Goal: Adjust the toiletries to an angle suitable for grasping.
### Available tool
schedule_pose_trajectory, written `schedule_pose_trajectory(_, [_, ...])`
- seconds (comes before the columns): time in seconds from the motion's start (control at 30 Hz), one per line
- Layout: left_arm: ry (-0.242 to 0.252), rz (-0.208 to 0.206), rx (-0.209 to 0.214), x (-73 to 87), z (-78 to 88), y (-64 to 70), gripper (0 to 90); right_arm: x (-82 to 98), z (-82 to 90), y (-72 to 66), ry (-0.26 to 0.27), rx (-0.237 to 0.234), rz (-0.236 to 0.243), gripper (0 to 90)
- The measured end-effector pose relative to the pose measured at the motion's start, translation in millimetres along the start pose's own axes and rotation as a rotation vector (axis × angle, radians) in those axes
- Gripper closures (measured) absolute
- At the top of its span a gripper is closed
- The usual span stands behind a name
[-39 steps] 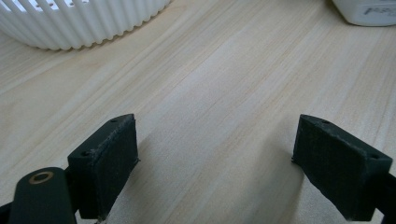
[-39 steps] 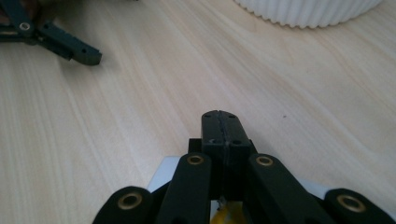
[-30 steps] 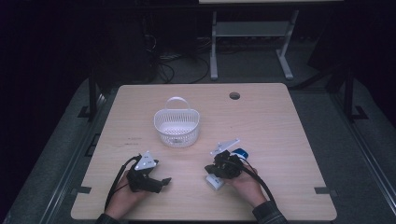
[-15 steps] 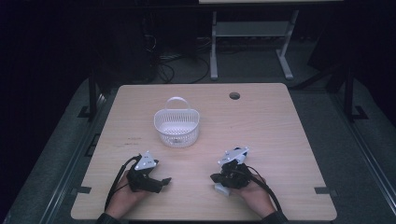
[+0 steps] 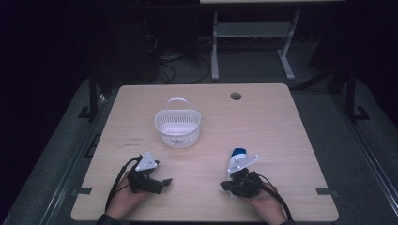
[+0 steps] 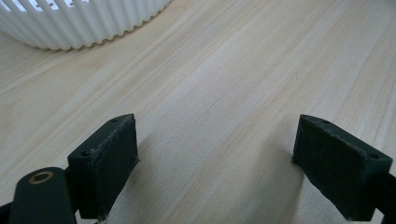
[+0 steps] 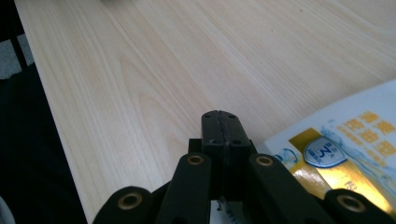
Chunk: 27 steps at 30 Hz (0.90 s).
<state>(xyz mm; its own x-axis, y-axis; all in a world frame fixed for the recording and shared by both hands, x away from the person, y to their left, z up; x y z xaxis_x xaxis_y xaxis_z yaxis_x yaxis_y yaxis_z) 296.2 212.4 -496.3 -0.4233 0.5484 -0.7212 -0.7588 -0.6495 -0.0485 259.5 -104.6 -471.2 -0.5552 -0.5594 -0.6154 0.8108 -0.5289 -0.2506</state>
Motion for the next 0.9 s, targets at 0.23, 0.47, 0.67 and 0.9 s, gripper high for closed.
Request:
schedule_pose_trajectory(0.23, [0.001,-0.003,-0.002,0.0,0.0,-0.2,12.9,15.5,16.8,7.1,0.005,0.036,-0.030,89.6])
schedule_pose_trajectory(0.47, [0.000,-0.003,-0.002,0.0,0.0,-0.3,12.9,30.9,34.7,18.0,0.022,0.073,-0.079,89.7])
schedule_pose_trajectory(0.67, [0.000,-0.003,-0.002,0.0,0.0,-0.3,12.9,42.7,45.7,26.6,0.028,0.102,-0.101,89.6])
schedule_pose_trajectory(0.9, [-0.001,-0.005,-0.002,0.0,0.1,-0.4,12.9,55.7,54.5,33.9,0.019,0.138,-0.124,89.6])
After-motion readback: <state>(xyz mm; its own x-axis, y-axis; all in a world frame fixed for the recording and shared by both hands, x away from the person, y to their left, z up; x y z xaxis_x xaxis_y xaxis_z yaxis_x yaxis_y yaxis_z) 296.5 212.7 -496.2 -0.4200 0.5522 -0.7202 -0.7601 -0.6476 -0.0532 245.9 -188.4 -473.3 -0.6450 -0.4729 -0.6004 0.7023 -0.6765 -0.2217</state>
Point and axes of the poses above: each handheld gripper's, and its own axes: z roughly backward along the jaws, x roughly out of its underside, y roughly to its right, the point moved 3 cm from there along -z, roughly forward along the jaws, and after that the axes turned 4 degrees about -x, right-handed, at the moved point
